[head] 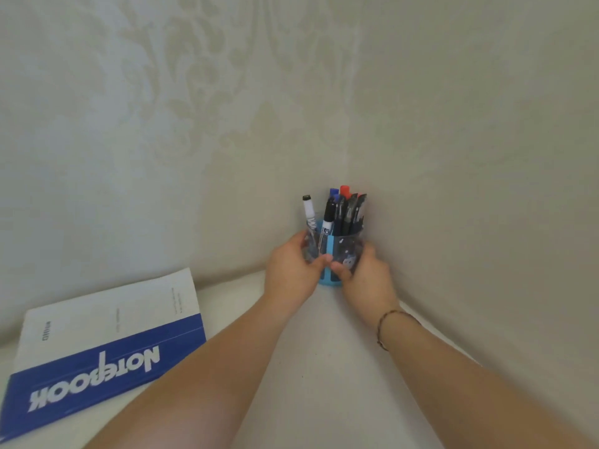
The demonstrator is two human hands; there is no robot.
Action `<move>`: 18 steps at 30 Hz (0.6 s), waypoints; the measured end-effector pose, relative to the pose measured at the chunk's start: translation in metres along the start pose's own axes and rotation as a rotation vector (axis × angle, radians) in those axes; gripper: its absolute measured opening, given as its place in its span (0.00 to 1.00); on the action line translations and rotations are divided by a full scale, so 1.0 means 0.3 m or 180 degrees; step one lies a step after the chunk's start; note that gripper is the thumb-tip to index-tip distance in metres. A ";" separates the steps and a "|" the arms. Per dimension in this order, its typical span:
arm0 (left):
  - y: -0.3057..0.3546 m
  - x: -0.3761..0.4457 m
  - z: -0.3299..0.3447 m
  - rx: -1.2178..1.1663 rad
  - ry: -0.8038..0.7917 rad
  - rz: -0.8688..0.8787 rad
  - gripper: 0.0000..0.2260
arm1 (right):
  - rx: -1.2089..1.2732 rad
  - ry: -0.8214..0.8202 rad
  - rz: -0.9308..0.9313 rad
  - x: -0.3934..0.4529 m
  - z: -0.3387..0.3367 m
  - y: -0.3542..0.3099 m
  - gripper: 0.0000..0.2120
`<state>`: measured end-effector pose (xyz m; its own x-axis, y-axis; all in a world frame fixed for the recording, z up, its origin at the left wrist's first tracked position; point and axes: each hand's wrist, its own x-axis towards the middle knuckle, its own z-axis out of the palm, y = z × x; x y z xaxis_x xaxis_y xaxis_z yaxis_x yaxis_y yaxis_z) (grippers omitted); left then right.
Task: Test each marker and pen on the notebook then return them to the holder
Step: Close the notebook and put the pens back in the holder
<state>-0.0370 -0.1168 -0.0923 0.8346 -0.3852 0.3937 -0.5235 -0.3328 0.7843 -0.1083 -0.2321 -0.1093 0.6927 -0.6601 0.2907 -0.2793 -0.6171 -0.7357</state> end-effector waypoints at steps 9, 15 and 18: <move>-0.028 0.011 -0.111 0.0688 -0.0851 0.0082 0.24 | 0.0610 0.0648 0.0115 -0.030 0.027 0.035 0.26; -0.147 -0.230 -0.512 0.1832 -0.0992 0.0715 0.17 | -0.0367 -0.0363 -0.1678 -0.304 0.096 -0.166 0.15; -0.225 -0.368 -0.719 0.2217 -0.0807 0.0504 0.14 | -0.0838 -0.1367 -0.2614 -0.408 0.182 -0.268 0.26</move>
<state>-0.0568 0.1340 -0.0853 0.7197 -0.6317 0.2881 -0.6911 -0.6914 0.2103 -0.1344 -0.0783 -0.1191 0.9083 0.2014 0.3667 0.2971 -0.9276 -0.2264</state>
